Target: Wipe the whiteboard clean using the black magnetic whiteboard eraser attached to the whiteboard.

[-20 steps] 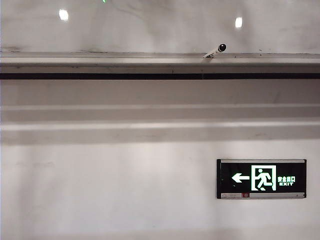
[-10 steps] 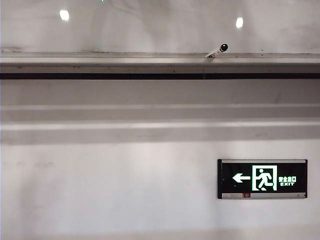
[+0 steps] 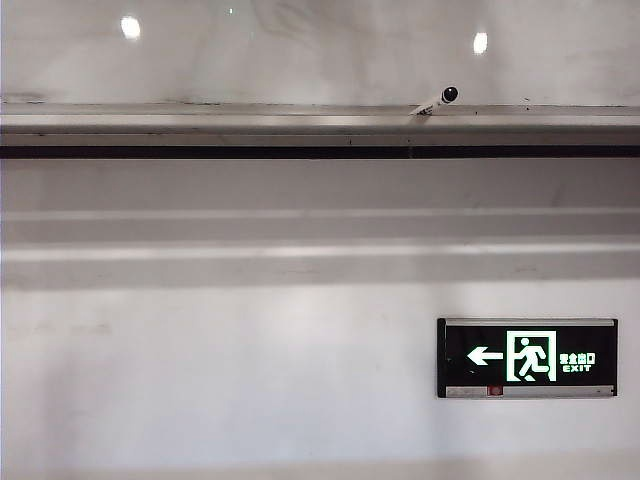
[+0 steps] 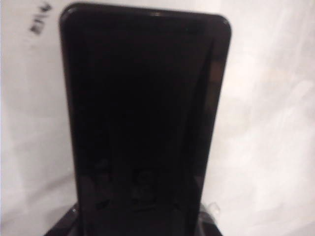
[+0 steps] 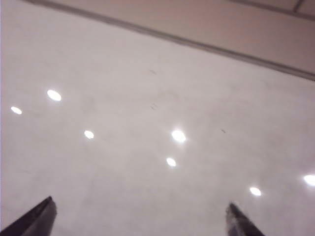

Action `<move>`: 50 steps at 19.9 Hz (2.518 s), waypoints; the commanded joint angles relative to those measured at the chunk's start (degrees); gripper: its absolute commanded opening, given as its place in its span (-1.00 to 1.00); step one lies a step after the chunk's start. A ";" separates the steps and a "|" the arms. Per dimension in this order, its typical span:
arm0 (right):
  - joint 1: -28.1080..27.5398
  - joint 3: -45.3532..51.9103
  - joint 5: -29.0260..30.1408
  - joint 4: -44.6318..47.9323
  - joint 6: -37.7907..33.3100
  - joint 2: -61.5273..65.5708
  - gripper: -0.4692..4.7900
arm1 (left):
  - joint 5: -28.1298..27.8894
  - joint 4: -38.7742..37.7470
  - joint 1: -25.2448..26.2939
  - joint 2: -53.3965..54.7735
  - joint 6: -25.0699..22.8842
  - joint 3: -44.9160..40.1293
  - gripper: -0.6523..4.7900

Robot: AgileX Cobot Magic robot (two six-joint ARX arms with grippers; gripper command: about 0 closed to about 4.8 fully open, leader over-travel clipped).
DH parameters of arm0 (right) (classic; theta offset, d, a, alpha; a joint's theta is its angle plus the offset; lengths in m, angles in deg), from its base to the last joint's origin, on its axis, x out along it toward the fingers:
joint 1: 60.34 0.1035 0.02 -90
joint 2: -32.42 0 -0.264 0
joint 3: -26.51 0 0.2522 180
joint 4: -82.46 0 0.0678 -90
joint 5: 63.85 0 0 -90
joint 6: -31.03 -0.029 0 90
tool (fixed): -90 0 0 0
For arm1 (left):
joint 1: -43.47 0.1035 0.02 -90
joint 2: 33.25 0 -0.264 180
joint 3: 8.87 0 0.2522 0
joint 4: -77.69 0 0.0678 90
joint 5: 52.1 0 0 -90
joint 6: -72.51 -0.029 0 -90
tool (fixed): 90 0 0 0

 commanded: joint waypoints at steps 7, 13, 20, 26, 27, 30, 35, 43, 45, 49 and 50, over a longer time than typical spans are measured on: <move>0.00 -0.11 -0.15 0.59 0.09 -0.13 1.00 | -11.32 -2.25 7.74 -1.33 2.05 2.86 -0.22; 0.00 -0.11 -0.15 0.66 0.09 -0.15 1.00 | -11.72 -1.31 9.53 -3.37 3.85 2.95 -0.22; 0.02 -0.13 -0.15 0.48 0.09 -0.26 1.00 | 3.54 -1.36 3.45 1.27 1.22 2.93 -0.22; 0.02 -0.13 -0.15 -0.28 0.07 -0.31 1.00 | 2.19 -0.70 0.85 1.60 -1.42 2.93 -0.22; 0.02 -0.13 -0.15 -0.26 0.07 -0.31 1.00 | -3.37 -0.57 1.03 1.55 -1.44 2.93 -0.22; 0.02 -0.13 -0.15 -0.28 0.09 -0.31 1.00 | -5.57 -0.55 5.11 0.83 0.57 2.95 -0.22; 0.02 -0.11 -0.13 -0.24 0.07 -0.31 1.00 | -8.15 -0.92 10.16 -1.03 0.66 2.95 -0.22; 0.02 -0.13 -0.15 -0.31 0.07 -0.31 1.00 | -13.14 -0.44 11.78 -4.57 2.62 2.95 -0.22; 0.02 -0.13 -0.13 -0.31 0.07 -0.31 1.00 | -12.48 -0.11 11.78 -4.92 2.62 2.95 -0.22; 0.02 -0.13 -0.15 -0.33 0.07 -0.31 1.00 | -6.45 -0.15 11.76 -4.92 3.98 2.95 0.50; 0.02 -0.13 -0.15 -0.31 0.07 -0.31 1.00 | -3.96 -0.15 11.69 -4.92 4.00 2.95 0.50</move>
